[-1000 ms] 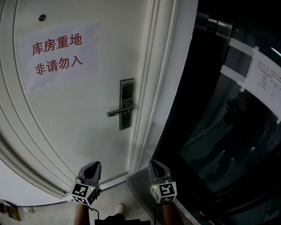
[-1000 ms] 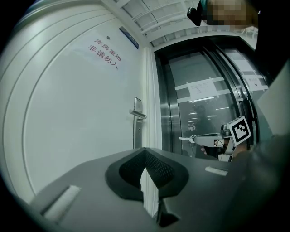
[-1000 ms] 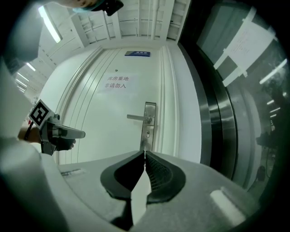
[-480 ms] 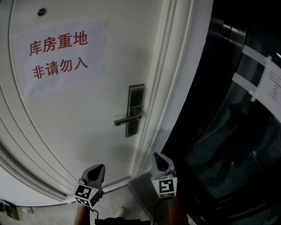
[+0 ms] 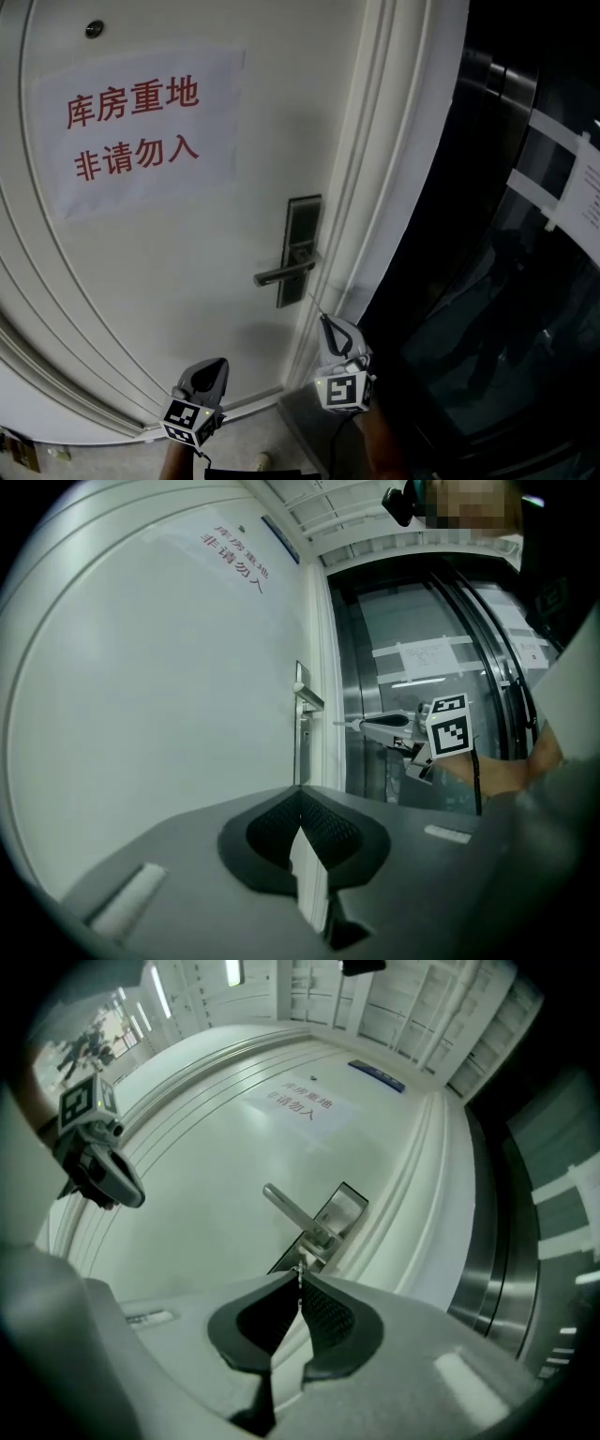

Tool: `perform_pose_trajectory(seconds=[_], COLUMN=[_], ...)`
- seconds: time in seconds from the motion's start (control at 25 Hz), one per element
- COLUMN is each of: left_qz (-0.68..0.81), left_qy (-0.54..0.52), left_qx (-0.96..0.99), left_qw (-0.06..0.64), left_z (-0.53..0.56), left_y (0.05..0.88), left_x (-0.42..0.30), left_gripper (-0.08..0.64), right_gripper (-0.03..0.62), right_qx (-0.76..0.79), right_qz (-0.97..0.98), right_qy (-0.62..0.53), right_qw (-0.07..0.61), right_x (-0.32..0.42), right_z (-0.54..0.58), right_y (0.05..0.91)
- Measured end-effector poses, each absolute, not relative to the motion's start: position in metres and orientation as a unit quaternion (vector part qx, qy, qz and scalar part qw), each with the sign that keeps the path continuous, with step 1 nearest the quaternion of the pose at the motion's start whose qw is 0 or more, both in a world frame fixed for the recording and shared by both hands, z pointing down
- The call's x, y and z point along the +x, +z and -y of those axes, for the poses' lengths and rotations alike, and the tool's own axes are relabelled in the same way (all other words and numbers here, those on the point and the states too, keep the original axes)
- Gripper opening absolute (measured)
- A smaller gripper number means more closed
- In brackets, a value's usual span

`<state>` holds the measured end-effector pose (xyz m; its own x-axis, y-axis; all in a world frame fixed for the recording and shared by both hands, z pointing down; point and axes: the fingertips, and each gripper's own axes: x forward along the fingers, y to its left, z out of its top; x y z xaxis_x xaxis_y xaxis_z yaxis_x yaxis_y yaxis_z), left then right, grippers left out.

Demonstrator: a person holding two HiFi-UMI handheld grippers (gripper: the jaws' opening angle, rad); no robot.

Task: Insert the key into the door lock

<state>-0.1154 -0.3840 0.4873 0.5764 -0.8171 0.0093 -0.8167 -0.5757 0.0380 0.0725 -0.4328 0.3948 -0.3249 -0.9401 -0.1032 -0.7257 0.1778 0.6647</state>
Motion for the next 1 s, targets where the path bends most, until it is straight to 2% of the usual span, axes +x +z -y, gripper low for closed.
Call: perform_pose_trajectory(seconds=[0.24,1.0], left_qz=[0.460,0.453], left_qy=[-0.001,0.006], left_qx=[0.888,0.890], left_qw=[0.029,0.046], left_z=[0.395,0.426], left_y=[0.497,0.512], left_x=[-0.120,-0.126], left_gripper=[0.003,0.003], right_gripper=[0.011,0.011], right_qx=[0.551,0.538], right_qz=[0.719,0.688], right_qy=[-0.359,-0.400], right_qw=[0.226,0.278], right_x=[0.067,0.051], right_z=[0.462,0.499], right_y=[0.405,0.411])
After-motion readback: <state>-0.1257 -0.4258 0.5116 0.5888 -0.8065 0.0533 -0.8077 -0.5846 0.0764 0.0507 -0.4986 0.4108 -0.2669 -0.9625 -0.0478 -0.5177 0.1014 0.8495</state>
